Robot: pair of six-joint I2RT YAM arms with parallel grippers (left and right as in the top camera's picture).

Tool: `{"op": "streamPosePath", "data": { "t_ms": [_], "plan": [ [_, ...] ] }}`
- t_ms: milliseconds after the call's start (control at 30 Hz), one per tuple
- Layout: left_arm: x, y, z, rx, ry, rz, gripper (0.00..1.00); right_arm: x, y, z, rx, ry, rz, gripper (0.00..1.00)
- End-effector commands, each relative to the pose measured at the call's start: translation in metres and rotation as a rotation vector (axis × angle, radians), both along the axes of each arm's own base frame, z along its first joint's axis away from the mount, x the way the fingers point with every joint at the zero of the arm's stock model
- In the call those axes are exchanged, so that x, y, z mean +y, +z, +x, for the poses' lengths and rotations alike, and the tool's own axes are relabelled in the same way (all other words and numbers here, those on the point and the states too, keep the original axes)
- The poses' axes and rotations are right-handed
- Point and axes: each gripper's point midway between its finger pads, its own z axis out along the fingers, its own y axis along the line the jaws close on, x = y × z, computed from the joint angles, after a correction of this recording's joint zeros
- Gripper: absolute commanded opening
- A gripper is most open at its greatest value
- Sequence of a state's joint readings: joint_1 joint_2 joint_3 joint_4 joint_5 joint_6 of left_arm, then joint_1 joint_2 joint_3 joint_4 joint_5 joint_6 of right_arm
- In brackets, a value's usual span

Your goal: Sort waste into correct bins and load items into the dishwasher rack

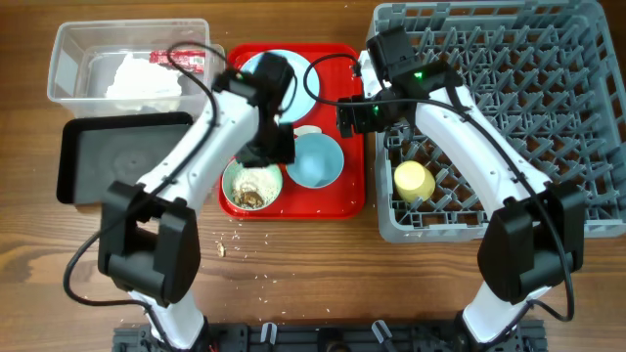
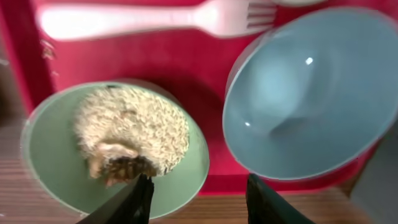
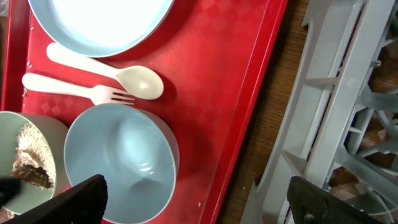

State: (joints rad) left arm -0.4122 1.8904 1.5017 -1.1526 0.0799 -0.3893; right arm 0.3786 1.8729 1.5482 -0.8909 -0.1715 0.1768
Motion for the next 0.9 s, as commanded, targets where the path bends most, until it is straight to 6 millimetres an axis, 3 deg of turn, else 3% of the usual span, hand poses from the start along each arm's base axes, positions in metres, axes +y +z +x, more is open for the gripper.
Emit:
{"op": "streamPosePath", "data": {
  "t_ms": [0, 167, 433, 533, 633, 733, 867],
  "plan": [
    [-0.01, -0.028, -0.024, 0.049, -0.023, -0.008, 0.49, -0.012, 0.001, 0.01, -0.02, -0.017, -0.022, 0.99],
    [-0.008, -0.042, -0.03, 0.056, -0.035, -0.004, 0.49, -0.03, 0.0, 0.014, -0.004, -0.06, -0.025, 0.99],
    [-0.01, -0.047, -0.027, 0.034, -0.038, -0.015, 0.42, -0.03, 0.001, 0.015, -0.011, -0.06, -0.022, 1.0],
    [-0.015, -0.036, -0.018, -0.01, -0.065, -0.042, 0.41, -0.03, 0.001, 0.015, -0.01, -0.061, -0.022, 1.0],
    [-0.02, -0.012, -0.003, -0.094, -0.087, -0.077, 0.42, -0.028, 0.001, 0.015, -0.007, -0.056, -0.011, 1.0],
    [-0.014, 0.002, 0.006, -0.142, -0.06, -0.096, 0.46, -0.01, 0.007, 0.014, -0.005, -0.019, 0.086, 0.99],
    [0.002, 0.004, 0.012, -0.137, -0.006, -0.111, 0.45, 0.007, 0.01, 0.008, 0.008, 0.025, 0.146, 0.96]
  ]
}}
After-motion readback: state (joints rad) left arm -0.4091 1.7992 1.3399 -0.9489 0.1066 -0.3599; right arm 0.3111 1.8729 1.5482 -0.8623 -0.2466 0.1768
